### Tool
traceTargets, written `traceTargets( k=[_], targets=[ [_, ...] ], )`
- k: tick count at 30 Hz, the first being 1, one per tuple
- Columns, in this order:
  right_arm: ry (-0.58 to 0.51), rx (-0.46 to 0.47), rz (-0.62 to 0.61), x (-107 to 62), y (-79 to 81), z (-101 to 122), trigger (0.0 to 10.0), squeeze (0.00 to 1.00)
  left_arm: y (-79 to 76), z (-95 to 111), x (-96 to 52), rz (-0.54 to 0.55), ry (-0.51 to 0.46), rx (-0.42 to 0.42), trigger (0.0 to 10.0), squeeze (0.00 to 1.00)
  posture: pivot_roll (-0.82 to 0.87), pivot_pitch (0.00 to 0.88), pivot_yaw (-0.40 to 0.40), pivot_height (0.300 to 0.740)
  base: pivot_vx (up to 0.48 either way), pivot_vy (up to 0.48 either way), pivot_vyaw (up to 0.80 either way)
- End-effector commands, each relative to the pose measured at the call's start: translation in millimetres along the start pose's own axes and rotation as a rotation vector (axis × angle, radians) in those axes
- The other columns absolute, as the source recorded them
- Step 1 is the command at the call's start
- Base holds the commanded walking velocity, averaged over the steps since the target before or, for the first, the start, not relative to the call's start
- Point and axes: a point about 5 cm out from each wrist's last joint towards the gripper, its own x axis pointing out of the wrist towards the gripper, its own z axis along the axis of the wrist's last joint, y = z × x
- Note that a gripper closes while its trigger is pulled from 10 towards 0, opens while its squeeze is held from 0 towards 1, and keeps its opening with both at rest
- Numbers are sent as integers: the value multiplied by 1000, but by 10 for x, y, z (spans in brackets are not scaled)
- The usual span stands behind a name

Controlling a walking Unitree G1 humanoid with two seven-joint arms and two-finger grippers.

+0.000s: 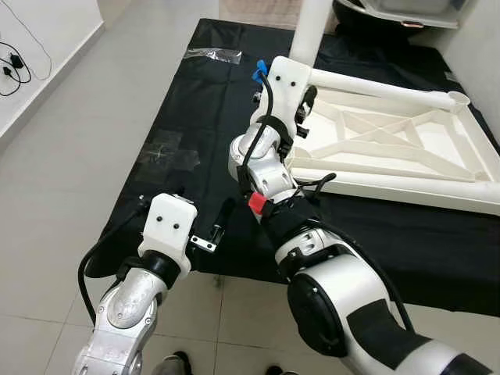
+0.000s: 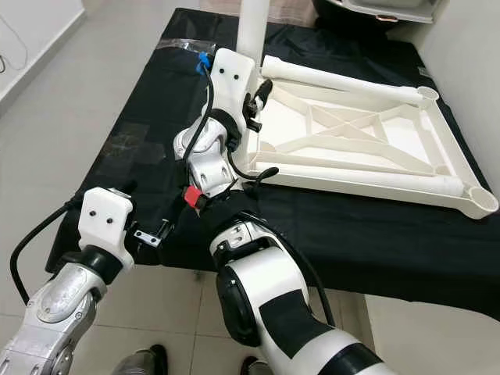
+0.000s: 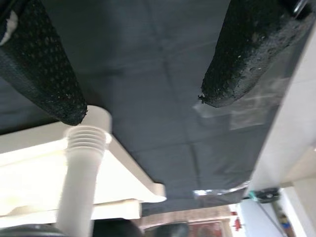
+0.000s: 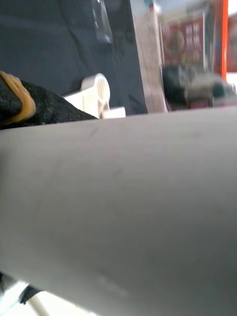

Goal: Building children table

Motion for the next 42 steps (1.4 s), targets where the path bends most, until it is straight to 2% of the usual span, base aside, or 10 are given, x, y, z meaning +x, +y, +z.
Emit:
traceTargets(
  k=[1,8,15,19,25,42],
  targets=[
    [236,-215,-148,27,-329,-701,10000,0,34,-37,5,3,11,18,10000,0,127,240,-76,740,0,0,0],
    [207,-243,-134,-15,-303,-682,10000,0,65,-33,12,-2,7,29,10000,0,129,238,-78,740,0,0,0],
    [229,-215,-125,0,-283,-660,10000,0,58,-39,18,-5,5,33,10000,0,130,226,-77,740,0,0,0],
    [221,-176,-176,126,-311,-546,10000,0,49,-44,8,-11,6,32,10000,0,135,229,-78,740,0,0,0],
    [234,-176,-209,192,-345,-508,10000,0,58,-42,19,-9,3,32,10000,0,129,236,-78,740,0,0,0],
    [265,-166,-198,125,-329,-581,10000,0,68,-48,21,-12,5,42,10000,0,134,246,-74,740,0,0,0]
  ],
)
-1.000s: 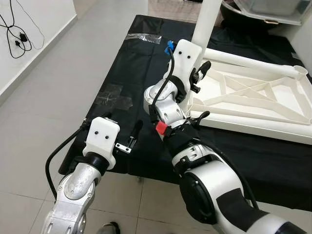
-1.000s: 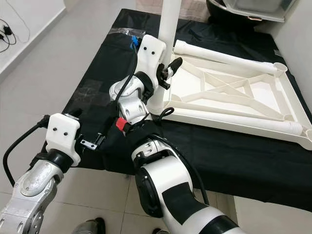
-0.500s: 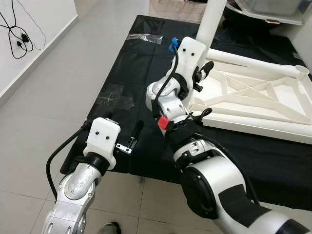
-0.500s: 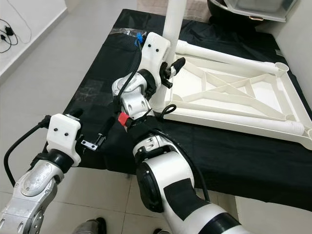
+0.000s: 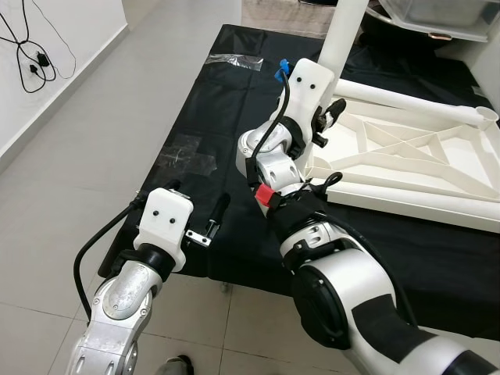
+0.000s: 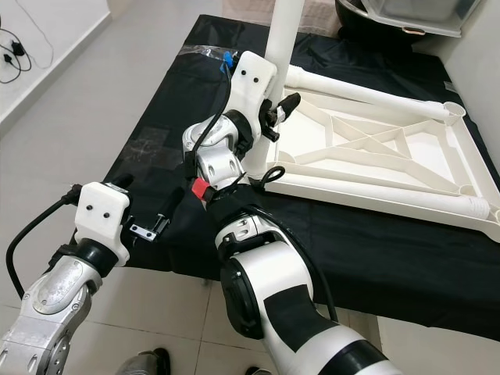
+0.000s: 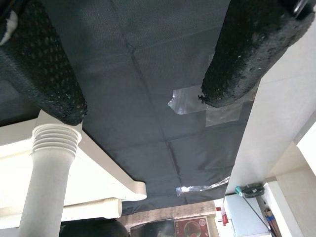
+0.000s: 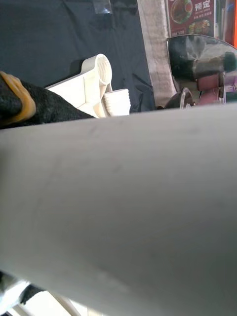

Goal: Building children table

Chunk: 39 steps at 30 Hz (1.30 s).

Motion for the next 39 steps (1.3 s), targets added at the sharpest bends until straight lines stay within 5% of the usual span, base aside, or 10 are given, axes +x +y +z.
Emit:
traceTargets(
  k=[1,28,39],
  targets=[
    [194,-155,-83,86,-221,-570,10000,0,-8,-30,-10,-8,9,11,10000,0,134,246,-74,740,0,0,0],
    [205,-182,-36,57,-231,-689,10000,8,-30,-30,-11,-15,8,8,10000,0,132,248,-73,740,0,0,0],
    [42,-90,-15,90,-95,-242,10000,0,-25,-25,-6,-15,3,9,10000,0,128,237,-72,740,0,0,0]
  ],
)
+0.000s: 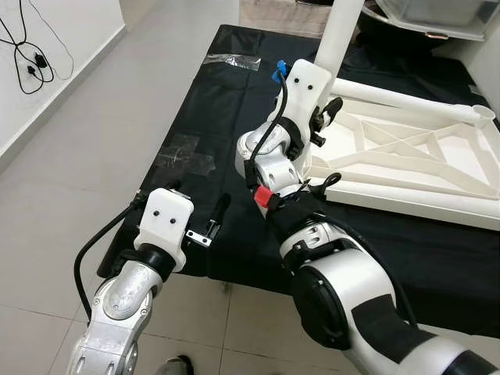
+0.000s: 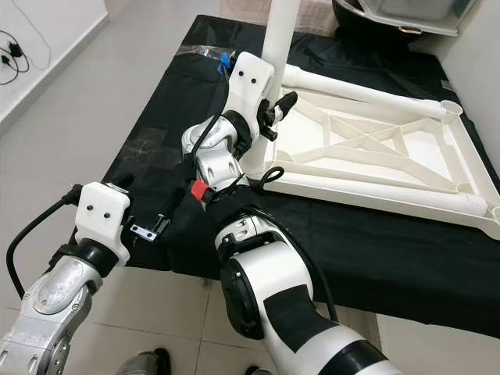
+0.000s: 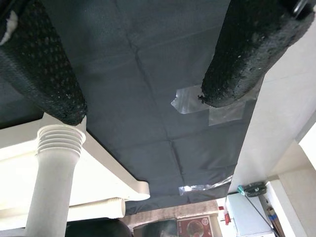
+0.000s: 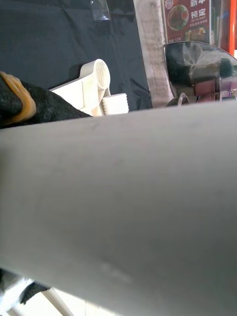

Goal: Building children table

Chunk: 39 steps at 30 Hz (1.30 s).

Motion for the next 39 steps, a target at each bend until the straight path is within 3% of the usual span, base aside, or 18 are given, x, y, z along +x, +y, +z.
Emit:
traceTargets(
  k=[1,5,17,18,19,20,23,24,25,26,39],
  targets=[
    [76,-104,-50,100,-136,-271,10000,0,-23,-28,-5,-14,6,7,10000,0,126,235,-72,740,0,0,0],
    [67,-82,-40,102,-102,-175,10000,0,-27,-30,1,-15,4,5,10000,0,124,230,-73,740,0,0,0],
    [81,-79,-42,100,-122,-220,10000,0,-31,-31,1,-12,2,6,10000,0,124,221,-76,740,0,0,0],
    [82,-78,-41,99,-124,-224,10000,341,-28,-31,1,-12,2,7,10000,0,126,221,-75,740,0,0,0],
    [83,-78,-40,97,-125,-225,10000,341,-26,-32,0,-12,1,8,10000,0,126,221,-75,740,0,0,0],
    [82,-76,-35,95,-123,-226,10000,1000,-24,-32,-1,-13,1,9,10000,0,127,221,-76,740,0,0,0],
    [77,-77,-34,91,-121,-224,10000,1000,-21,-34,-2,-13,2,9,10000,0,126,222,-72,740,0,0,0],
    [76,-76,-35,92,-121,-221,10000,255,-20,-34,-1,-14,2,9,10000,0,126,222,-72,740,0,0,0],
    [76,-76,-35,92,-121,-221,10000,255,-20,-34,-1,-14,2,9,10000,0,126,222,-72,740,0,0,0],
    [76,-75,-36,92,-121,-220,10000,0,-17,-35,0,-14,2,10,10000,0,126,225,-70,740,0,0,0],
    [47,-66,-16,57,-109,-191,10000,0,-22,-37,-3,-14,4,11,10000,0,130,229,-72,740,0,0,0]
  ],
)
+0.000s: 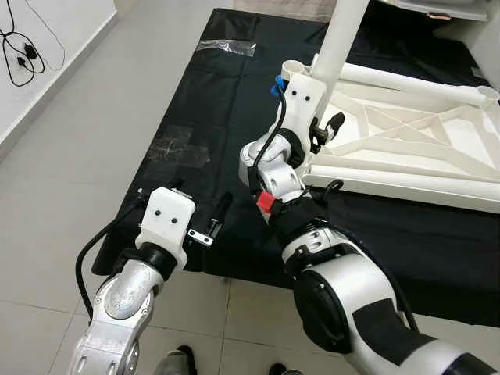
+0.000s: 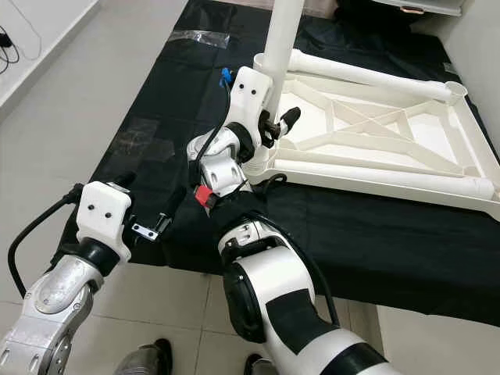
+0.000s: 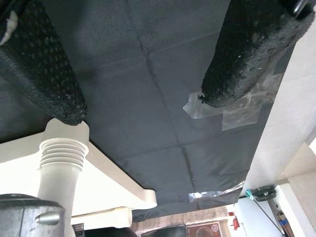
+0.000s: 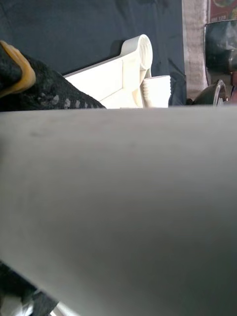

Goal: Building children table

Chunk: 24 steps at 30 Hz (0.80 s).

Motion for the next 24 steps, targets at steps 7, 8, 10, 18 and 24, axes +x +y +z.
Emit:
traceTargets(
  k=[7,8,10,18,24],
  targets=[
    [-7,-4,4,-32,-53,-49,10000,0,-13,-52,-5,-10,20,7,10000,0,127,231,-72,740,0,0,0],
    [-8,-6,14,-62,-66,-74,10000,0,-10,-48,1,-8,18,5,10000,0,128,231,-71,740,0,0,0],
    [-5,-5,19,-80,-78,-92,10000,0,-13,-46,2,-7,17,5,10000,0,128,231,-71,740,0,0,0],
    [-9,-3,50,-129,-88,-141,10000,1000,-14,-54,13,-9,17,4,10000,0,125,227,-66,740,0,0,0],
    [1,2,81,-144,-75,-167,10000,78,-7,-46,18,-2,15,0,10000,0,128,227,-71,740,0,0,0]
  ],
)
